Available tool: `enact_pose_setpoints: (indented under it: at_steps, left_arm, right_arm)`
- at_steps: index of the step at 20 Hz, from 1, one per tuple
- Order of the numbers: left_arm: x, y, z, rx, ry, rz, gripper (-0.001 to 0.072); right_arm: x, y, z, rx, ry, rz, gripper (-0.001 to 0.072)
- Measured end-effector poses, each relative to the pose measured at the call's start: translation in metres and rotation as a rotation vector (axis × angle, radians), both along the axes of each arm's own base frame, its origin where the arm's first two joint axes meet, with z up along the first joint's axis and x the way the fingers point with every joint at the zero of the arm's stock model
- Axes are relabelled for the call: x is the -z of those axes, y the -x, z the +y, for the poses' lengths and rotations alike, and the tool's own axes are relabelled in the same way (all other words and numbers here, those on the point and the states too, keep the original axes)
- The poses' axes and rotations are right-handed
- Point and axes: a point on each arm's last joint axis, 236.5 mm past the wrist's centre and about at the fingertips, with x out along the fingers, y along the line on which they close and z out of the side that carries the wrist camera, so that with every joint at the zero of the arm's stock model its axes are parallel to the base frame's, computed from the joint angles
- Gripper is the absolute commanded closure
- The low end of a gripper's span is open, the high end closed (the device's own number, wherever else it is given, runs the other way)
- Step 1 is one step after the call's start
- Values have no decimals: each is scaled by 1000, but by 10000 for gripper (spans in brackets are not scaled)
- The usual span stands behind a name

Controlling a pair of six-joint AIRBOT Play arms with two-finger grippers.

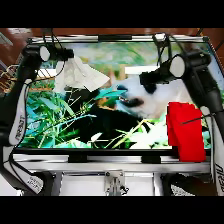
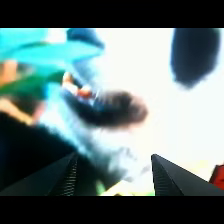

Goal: Fold the shirts.

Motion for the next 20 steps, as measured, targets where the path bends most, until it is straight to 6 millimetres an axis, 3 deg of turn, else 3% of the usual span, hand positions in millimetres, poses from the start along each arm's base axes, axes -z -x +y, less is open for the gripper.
enact_pose_setpoints:
  at_steps: [2,4,5,7,9,11,13,14,15,17,20]
  left_arm:
    - [-78,38,-27,72,-1,-110,676]
    - [-135,88,-52,148,-3,-168,676]
    - [-153,115,-64,189,-4,-172,676]
    - [-164,163,-86,269,-20,-136,676]
    - [-145,200,-107,347,-49,-46,676]
    - [-102,228,-132,415,-82,79,675]
    - [-45,254,-156,467,-112,213,641]
    - [-12,266,-164,478,-127,284,352]
    - [14,274,-168,477,-135,336,-9]
    - [65,289,-164,447,-160,459,-13]
    - [99,295,-128,360,-191,581,-13]
  right_arm:
    - [-44,8,-20,40,26,-96,134]
    - [-88,24,-44,99,40,-196,134]
    - [-109,34,-55,132,40,-245,134]
    - [-141,56,-75,190,26,-316,134]
    - [-159,75,-87,230,8,-352,134]
    - [-162,89,-96,259,7,-341,134]
    - [-152,98,-101,276,22,-290,134]
    - [-143,101,-102,280,34,-252,134]
    - [-131,104,-101,273,45,-211,134]
    - [-101,107,-91,234,56,-115,134]
    - [-44,111,-68,156,57,51,134]
